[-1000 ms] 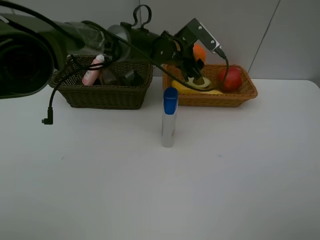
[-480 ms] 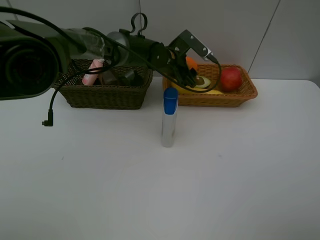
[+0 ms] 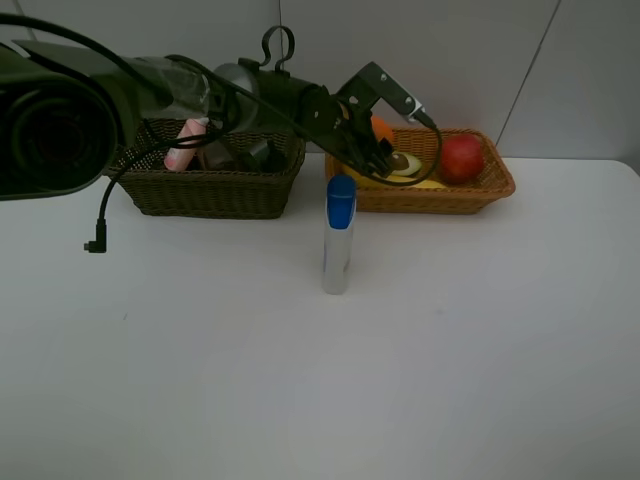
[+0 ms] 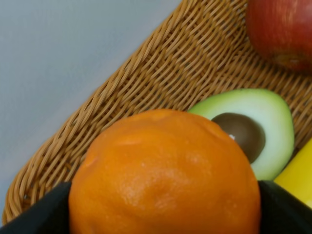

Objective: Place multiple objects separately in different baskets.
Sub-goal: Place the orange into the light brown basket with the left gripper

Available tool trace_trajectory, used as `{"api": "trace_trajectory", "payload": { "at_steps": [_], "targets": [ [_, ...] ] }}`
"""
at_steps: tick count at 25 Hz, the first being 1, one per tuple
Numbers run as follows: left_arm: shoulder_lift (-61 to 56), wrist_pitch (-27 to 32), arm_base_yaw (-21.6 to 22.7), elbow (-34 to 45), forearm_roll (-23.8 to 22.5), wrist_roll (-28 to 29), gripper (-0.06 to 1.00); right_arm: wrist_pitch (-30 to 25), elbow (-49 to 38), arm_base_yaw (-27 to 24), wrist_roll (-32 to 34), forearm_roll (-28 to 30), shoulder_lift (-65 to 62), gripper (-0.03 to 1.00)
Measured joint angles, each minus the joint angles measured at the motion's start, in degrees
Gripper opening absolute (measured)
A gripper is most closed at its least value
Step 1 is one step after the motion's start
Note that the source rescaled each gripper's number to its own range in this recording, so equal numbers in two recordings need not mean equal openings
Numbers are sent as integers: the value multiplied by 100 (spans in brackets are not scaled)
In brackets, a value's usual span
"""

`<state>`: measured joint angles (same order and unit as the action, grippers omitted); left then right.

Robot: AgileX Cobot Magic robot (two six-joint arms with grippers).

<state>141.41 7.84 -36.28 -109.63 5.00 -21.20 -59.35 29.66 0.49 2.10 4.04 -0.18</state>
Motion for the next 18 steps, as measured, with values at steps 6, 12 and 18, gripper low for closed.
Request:
{"api": "trace_trajectory", "payload": {
  "at_steps": [6, 12, 18],
  "targets": [
    [0, 221, 0, 0, 20, 0, 92, 0, 0, 0, 0, 0, 0, 85],
    [0, 165, 0, 0, 20, -6, 99, 0, 0, 0, 0, 0, 0, 85],
    [0, 165, 0, 0, 20, -19, 100, 0, 0, 0, 0, 0, 0, 85]
  ]
}}
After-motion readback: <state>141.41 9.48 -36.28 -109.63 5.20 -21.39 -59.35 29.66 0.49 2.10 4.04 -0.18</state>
